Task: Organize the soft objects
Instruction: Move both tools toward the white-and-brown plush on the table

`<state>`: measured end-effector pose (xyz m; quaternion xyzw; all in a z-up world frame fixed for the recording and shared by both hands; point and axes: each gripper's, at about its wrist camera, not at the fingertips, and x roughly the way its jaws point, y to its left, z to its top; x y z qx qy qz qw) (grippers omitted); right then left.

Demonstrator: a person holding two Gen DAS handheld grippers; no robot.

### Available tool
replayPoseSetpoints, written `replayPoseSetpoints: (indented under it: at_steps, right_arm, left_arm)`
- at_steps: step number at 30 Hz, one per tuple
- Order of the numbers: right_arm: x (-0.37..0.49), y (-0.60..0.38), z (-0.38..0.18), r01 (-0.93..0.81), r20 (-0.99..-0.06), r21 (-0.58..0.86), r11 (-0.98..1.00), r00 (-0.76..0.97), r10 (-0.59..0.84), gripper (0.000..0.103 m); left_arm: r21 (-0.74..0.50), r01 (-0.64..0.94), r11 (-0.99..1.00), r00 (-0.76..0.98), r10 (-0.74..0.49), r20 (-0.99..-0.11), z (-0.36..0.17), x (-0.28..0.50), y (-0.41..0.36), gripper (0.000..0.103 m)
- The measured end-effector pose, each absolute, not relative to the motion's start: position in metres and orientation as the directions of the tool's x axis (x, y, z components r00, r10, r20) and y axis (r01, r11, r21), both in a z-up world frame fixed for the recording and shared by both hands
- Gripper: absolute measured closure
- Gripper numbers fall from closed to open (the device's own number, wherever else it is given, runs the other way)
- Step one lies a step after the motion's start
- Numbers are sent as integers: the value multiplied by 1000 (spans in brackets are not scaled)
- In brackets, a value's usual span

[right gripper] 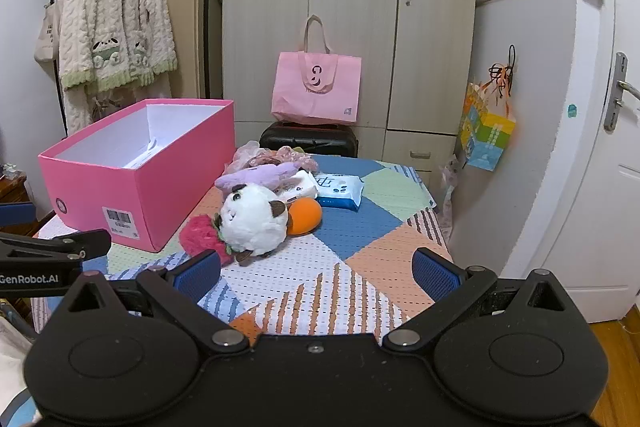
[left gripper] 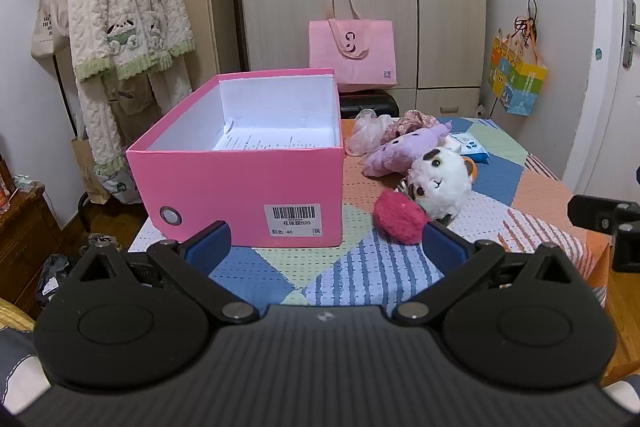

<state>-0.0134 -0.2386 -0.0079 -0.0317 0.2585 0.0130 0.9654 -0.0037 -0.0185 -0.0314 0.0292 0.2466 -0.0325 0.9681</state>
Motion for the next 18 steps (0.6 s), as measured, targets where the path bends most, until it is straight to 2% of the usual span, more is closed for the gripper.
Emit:
replayPoseSetpoints:
  at_steps: [18]
  right_arm:
    - [-14, -240, -8, -37, -496, -57, 998, 868, 4, 0]
  left_arm:
    - [47, 75, 996, 876, -44, -480, -31, -6, -18, 0]
